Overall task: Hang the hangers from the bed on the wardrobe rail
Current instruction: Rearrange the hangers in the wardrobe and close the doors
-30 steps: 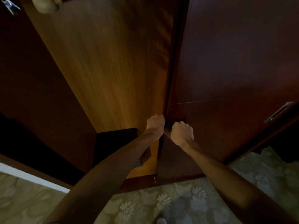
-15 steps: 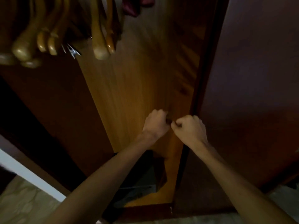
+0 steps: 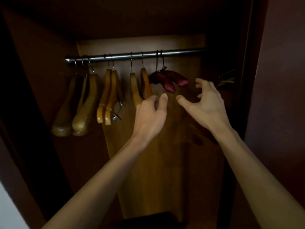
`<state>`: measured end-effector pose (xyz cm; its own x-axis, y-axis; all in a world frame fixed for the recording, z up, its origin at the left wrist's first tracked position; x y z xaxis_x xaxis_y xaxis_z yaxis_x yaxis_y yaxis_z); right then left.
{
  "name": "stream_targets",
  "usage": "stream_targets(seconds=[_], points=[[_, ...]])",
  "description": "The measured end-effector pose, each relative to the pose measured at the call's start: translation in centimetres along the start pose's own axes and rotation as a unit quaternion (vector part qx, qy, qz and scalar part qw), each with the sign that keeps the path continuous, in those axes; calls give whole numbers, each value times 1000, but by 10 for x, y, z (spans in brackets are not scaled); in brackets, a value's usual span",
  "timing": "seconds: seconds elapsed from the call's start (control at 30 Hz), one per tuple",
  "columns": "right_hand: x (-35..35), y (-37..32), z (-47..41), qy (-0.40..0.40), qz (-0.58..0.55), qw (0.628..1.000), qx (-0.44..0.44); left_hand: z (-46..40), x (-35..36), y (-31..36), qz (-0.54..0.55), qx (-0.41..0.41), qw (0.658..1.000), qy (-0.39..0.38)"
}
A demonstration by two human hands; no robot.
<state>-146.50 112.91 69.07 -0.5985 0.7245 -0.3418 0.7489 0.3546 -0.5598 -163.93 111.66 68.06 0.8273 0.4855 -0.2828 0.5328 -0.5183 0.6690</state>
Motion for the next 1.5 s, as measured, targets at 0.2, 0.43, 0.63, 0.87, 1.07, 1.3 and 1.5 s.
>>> stream_targets(seconds=[0.2,0.43,0.63,0.87,1.07,1.3,1.5], points=[[30,-41,-46,24,117,992,-49,-92,15,-6,102,-180,977,-44],[60,-39,-86,-115,181,977,7,-133,71,-12,176,-332,911,-169],[76,-19,-102,-141,160,977,20,-166,107,-34,217,-386,887,-134],[75,-26,-146,-97,97,990,-11,-225,131,-30,216,-334,913,-93],[84,-4,-151,-152,122,981,11,-219,166,-49,209,-392,889,-112],[81,75,-63,-149,82,985,22,-130,210,-83,242,-450,848,-142],[93,131,50,-199,-18,979,27,-25,209,-142,309,-500,798,-136]])
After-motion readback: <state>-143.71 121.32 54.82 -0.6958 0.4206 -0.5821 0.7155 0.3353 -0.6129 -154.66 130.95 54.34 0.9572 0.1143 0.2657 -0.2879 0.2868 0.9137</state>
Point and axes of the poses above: each hand's wrist, its own z-axis away from the middle knuckle, its own x-axis out of the palm, y = z × x, the point moved 5 cm from there along -z, towards the middle knuckle, and after that the axes turned 9 degrees about y, right-handed, at the moved point
